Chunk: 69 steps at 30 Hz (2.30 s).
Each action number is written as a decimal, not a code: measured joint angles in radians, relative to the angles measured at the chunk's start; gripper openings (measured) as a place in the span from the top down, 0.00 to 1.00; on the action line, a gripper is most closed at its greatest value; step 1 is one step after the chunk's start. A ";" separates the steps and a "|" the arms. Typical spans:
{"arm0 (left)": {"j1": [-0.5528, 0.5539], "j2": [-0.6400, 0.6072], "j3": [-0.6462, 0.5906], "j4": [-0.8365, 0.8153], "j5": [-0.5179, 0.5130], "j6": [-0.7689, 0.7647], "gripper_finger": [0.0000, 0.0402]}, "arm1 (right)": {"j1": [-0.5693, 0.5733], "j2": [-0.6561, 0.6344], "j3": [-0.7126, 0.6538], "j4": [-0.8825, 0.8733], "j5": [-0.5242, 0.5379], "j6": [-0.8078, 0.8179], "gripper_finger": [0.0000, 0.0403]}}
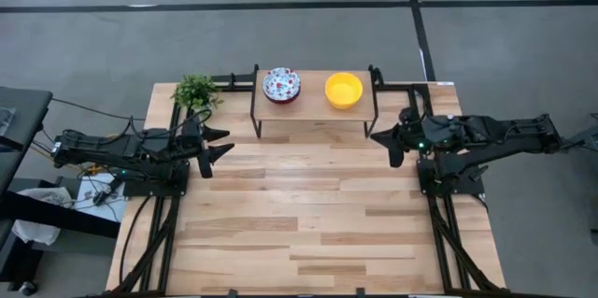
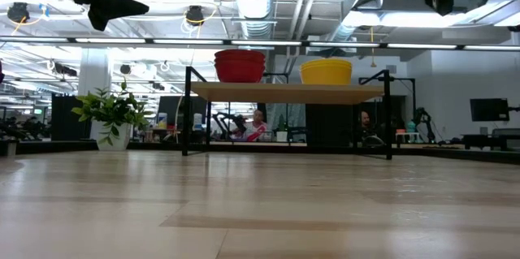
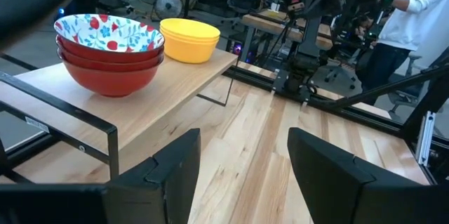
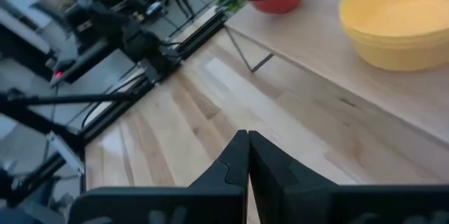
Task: Pick & Place Mini bowls
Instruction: Return to Home Position
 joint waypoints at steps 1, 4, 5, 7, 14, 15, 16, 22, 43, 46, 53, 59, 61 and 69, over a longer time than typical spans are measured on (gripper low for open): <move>0.000 0.000 0.000 0.000 0.000 0.000 0.47 | 0.000 0.000 0.000 0.005 -0.011 -0.021 1.00; 0.000 0.000 0.000 0.000 0.000 0.000 0.47 | 0.000 0.000 0.000 0.019 -0.018 -0.071 1.00; 0.000 0.000 0.000 0.000 0.000 0.000 0.47 | 0.000 -0.007 0.000 0.021 -0.019 -0.085 1.00; 0.000 0.000 0.000 0.000 0.000 0.000 0.47 | 0.000 -0.035 0.000 0.024 -0.021 -0.103 1.00; 0.000 0.000 0.000 0.000 0.000 0.000 0.47 | 0.000 -0.140 -0.015 0.061 -0.047 -0.173 1.00; 0.000 0.000 0.000 0.000 0.000 0.000 0.47 | 0.000 -0.155 -0.027 0.074 -0.064 -0.188 1.00; 0.000 0.000 0.000 0.000 0.000 0.000 0.47 | 0.000 -0.172 -0.045 0.100 -0.082 -0.204 1.00; 0.000 -0.004 0.000 0.004 0.025 -0.001 0.47 | 0.000 -0.307 -0.210 0.282 -0.167 -0.251 1.00; 0.000 -0.004 0.000 0.051 0.148 0.101 0.47 | 0.000 -0.596 -0.568 0.520 -0.410 -0.260 1.00; 0.001 -0.005 -0.010 0.068 0.150 0.136 0.47 | 0.000 -0.648 -0.591 0.520 -0.415 -0.294 1.00; 0.039 -0.099 -0.125 0.144 0.151 0.118 0.47 | 0.000 -0.715 -0.626 0.497 -0.454 -0.303 1.00; 0.056 -0.262 -0.178 0.148 0.157 0.176 0.47 | 0.000 -0.715 -0.626 0.501 -0.466 -0.302 1.00; 0.058 -0.323 -0.209 0.149 0.156 0.179 0.47 | 0.000 -0.715 -0.649 0.533 -0.466 -0.299 1.00; 0.058 -0.388 -0.334 0.164 0.157 0.114 0.47 | 0.000 -0.715 -0.757 0.640 -0.466 -0.279 1.00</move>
